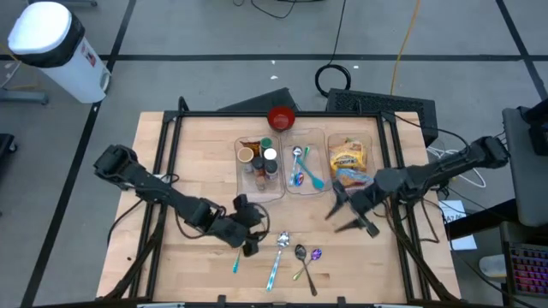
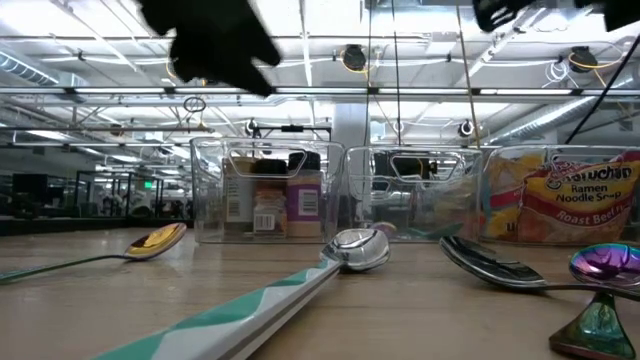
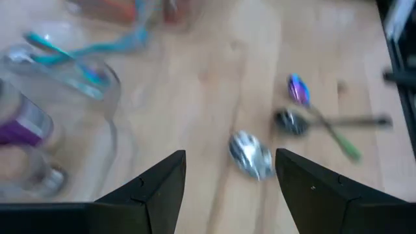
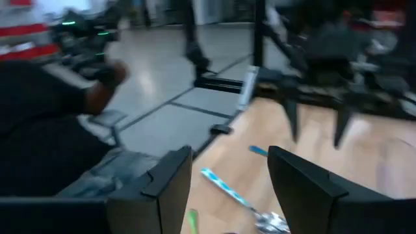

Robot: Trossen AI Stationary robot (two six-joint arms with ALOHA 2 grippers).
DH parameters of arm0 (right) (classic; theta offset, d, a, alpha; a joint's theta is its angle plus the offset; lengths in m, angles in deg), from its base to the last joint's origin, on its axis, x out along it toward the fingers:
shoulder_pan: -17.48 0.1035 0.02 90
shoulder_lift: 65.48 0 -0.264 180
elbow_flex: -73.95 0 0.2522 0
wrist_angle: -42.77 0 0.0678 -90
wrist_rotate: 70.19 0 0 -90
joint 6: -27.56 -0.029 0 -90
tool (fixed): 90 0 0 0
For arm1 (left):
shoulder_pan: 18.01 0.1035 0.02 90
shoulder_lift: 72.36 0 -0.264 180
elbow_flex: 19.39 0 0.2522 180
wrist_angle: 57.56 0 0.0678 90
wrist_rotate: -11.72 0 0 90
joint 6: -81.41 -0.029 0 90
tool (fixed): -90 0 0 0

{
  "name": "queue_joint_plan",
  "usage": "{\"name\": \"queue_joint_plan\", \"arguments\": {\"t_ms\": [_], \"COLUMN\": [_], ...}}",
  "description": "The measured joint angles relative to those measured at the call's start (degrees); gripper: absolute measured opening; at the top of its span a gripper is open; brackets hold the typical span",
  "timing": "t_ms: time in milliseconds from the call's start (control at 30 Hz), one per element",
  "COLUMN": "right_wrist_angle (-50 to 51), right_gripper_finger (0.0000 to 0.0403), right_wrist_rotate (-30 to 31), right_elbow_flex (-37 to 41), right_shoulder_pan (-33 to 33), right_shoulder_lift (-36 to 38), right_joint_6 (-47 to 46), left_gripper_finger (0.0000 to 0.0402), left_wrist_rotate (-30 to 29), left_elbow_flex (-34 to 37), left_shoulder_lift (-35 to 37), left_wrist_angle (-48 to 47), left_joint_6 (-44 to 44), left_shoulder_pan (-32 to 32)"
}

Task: Pick & Place Food Item
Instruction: Put the left purple spoon into the middle transparent bin

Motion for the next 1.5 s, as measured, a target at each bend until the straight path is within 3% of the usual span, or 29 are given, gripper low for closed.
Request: {"name": "queue_joint_plan", "arguments": {"t_ms": [267,600,833,967,1500], "right_wrist_angle": [-0.97,-0.89,-0.89,-0.91,-0.91], "right_gripper_finger": [0.0192,0.0192,0.0192,0.0192,0.0192], "right_wrist_rotate": [0.04,0.37,0.37,0.37,0.42], "right_elbow_flex": [0.00,0.00,0.00,0.00,0.00], "right_shoulder_pan": [5.28,5.01,5.00,5.00,5.00], "right_shoulder_lift": [-0.02,-0.02,-0.04,-0.02,-0.03], "right_joint_6": [3.48,3.41,3.54,3.56,4.63], "left_gripper_finger": [0.0241,0.0241,0.0241,0.0241,0.0241], "left_wrist_rotate": [-0.60,-3.46,-4.27,-5.17,-6.20], "left_elbow_flex": [9.67,31.81,44.02,45.88,45.77], "left_shoulder_lift": [2.70,16.04,16.95,16.57,14.52], "left_wrist_angle": [3.17,27.87,39.75,40.12,39.90], "left_joint_6": [3.31,3.93,14.65,21.43,22.79], "left_shoulder_pan": [-1.83,-3.95,-5.57,-5.46,-5.42]}}
